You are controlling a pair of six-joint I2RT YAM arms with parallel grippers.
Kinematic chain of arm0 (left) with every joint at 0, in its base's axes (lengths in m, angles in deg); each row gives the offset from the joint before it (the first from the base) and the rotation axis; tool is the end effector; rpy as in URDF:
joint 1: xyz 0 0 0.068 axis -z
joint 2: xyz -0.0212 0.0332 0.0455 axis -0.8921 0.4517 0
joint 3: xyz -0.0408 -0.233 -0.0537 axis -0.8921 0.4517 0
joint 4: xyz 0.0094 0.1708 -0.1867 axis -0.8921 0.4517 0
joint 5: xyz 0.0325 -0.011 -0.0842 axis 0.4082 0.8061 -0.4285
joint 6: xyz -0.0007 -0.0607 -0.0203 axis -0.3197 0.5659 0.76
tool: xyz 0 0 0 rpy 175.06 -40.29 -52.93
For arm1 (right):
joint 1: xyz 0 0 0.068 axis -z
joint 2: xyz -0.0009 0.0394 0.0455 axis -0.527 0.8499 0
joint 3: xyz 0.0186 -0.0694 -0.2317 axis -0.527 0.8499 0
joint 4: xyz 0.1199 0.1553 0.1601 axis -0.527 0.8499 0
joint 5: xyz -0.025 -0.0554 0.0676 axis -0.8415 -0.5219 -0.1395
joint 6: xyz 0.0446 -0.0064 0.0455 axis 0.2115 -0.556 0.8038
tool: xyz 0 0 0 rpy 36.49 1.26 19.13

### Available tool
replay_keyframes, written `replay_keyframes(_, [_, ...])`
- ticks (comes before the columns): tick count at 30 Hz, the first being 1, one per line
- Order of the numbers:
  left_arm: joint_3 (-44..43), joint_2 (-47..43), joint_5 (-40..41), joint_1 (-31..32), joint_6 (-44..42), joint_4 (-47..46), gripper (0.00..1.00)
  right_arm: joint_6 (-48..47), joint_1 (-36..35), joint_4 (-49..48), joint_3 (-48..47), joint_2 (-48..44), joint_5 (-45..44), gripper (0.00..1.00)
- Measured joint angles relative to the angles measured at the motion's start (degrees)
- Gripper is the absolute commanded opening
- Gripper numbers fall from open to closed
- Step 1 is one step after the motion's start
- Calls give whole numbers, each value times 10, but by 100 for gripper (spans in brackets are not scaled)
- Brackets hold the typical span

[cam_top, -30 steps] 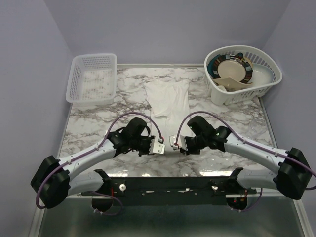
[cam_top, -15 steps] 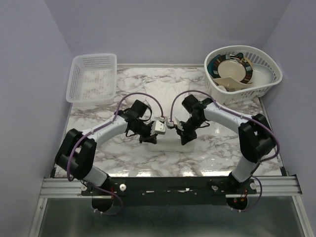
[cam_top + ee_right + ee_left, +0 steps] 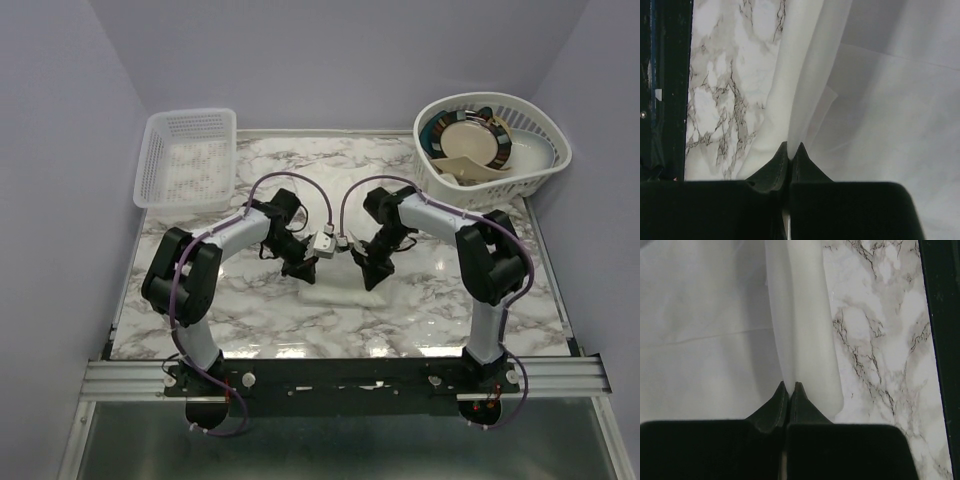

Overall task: Roll the t-shirts
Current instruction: Roll the T-shirt to the center of the board.

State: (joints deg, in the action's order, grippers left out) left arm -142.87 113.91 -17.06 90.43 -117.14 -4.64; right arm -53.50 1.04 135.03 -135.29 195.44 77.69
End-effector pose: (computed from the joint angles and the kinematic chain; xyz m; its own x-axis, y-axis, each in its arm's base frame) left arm 0.2539 -0.1737 0.1497 -0.0560 0.6736 -0.7369 0.9618 -0.1617 -0.2209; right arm 0.2564 0.1913 0.1417 -0.0145 -0.8175 -0.5757 -0.9067 -0.2319 0.3522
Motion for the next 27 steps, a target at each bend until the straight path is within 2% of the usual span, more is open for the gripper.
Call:
replay_keyframes(7, [1, 11, -1, -8, -10, 5, 1, -7, 1, 20, -39, 46, -1, 9])
replay_keyframes(19, [62, -3, 33, -21, 81, -119, 26, -12, 3, 75, -132, 139, -24, 10])
replay_keyframes(21, [75, -18, 47, -24, 102, -142, 33, -12, 3, 88, -145, 150, -30, 10])
replay_keyframes(25, [106, -66, 83, -30, 151, -195, 40, -9, 6, 117, -176, 174, -39, 11])
replay_keyframes(27, [114, -90, 103, -33, 171, -214, 48, -8, 7, 124, -181, 177, -45, 11])
